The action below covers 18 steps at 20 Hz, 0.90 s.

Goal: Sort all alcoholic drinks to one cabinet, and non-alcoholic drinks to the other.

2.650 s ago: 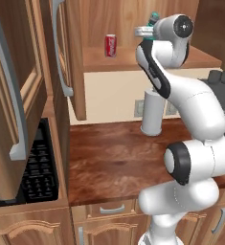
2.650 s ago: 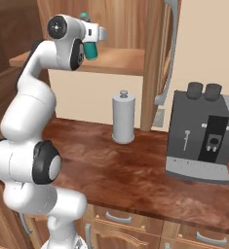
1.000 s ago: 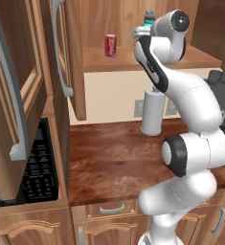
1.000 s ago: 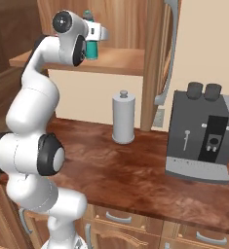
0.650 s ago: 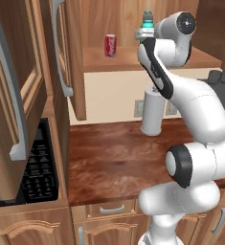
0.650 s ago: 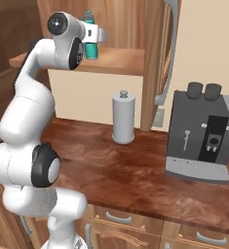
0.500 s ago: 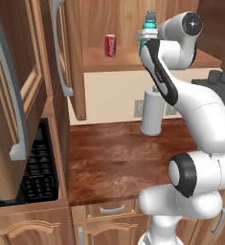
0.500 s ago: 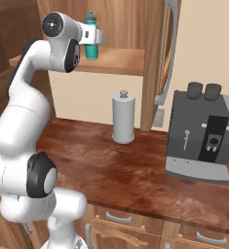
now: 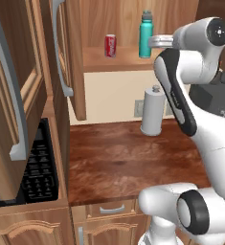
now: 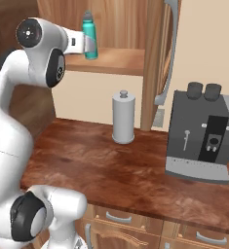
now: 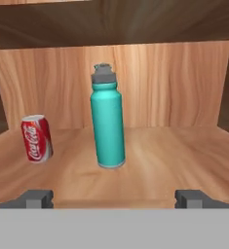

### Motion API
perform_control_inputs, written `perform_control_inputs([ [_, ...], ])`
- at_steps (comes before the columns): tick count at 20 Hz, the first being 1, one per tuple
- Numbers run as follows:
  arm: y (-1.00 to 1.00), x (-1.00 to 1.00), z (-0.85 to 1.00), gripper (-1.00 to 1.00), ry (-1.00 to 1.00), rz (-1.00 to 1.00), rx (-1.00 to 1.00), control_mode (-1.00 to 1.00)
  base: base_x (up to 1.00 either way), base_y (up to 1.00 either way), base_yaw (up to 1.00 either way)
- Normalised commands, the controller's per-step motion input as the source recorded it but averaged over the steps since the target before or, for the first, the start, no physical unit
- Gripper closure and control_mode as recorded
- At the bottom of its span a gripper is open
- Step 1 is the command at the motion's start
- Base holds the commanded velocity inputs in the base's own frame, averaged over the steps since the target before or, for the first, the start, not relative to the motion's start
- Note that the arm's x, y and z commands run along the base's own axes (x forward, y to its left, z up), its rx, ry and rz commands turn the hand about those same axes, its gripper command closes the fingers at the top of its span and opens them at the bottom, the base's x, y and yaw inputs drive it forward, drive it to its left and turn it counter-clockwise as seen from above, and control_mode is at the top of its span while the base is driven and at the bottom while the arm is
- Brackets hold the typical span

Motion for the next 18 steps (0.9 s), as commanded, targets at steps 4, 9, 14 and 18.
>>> perform_control_inputs([
  [4,0.00,-1.00,-0.25,-1.00,0.14,0.00,0.00,-1.00,0.00,0.00,0.00],
  [9,0.00,-0.87,-0.39,-1.00,0.26,0.00,0.00,-1.00,0.00,0.00,0.00],
  [14,0.00,-0.57,-0.72,-1.00,0.29,0.00,0.00,-1.00,0.00,0.00,0.00],
  [18,0.04,-0.06,-0.69,-1.00,0.16,-0.01,0.00,-1.00,0.00,0.00,0.00],
])
